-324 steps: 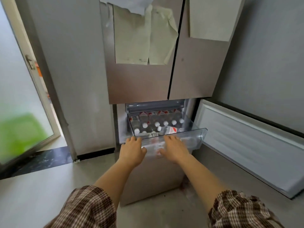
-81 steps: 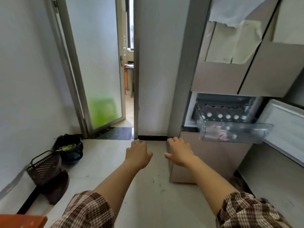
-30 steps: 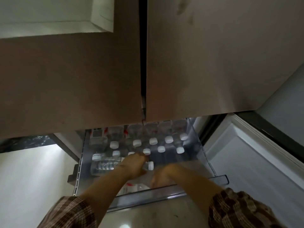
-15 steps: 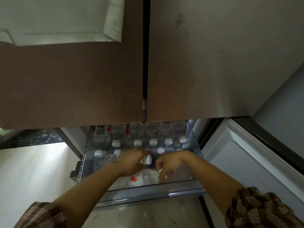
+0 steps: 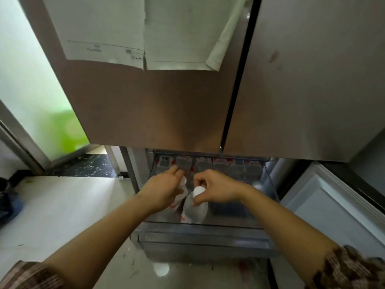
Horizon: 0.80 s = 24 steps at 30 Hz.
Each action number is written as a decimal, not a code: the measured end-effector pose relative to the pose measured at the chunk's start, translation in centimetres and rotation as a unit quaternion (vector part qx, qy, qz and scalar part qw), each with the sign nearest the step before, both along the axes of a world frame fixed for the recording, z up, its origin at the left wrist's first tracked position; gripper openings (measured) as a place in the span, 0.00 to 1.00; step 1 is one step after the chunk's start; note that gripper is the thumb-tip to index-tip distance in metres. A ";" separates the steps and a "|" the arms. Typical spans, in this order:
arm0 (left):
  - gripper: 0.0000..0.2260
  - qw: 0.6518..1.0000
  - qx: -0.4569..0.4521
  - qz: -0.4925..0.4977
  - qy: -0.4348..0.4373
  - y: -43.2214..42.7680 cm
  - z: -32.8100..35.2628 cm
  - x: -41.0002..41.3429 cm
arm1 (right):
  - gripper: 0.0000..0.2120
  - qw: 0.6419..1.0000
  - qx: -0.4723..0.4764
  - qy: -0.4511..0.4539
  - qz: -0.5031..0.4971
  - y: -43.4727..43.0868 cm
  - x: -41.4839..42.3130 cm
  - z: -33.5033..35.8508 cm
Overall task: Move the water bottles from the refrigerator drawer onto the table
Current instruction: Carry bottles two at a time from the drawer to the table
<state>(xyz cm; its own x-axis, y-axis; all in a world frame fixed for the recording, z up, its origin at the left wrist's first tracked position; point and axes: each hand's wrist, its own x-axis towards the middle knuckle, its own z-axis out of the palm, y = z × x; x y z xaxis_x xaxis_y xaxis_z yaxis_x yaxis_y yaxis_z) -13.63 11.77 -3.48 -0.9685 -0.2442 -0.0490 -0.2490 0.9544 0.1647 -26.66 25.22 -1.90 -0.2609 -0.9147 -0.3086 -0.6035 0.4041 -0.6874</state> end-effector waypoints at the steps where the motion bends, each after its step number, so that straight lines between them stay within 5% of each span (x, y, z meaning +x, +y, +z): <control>1: 0.21 1.000 0.008 0.018 0.016 -0.5 0.4 1.1 | 0.14 1.000 -0.014 0.016 0.000 -0.3 0.8 0.5; 15: 0.17 0.923 0.084 0.113 0.358 -3.2 10.7 18.7 | 0.10 0.948 -0.279 0.101 -0.115 -4.5 15.5 13.3; 24: 0.15 0.894 0.054 0.239 0.375 -5.8 10.8 37.4 | 0.09 0.960 -0.269 0.074 0.006 -10.8 31.5 13.4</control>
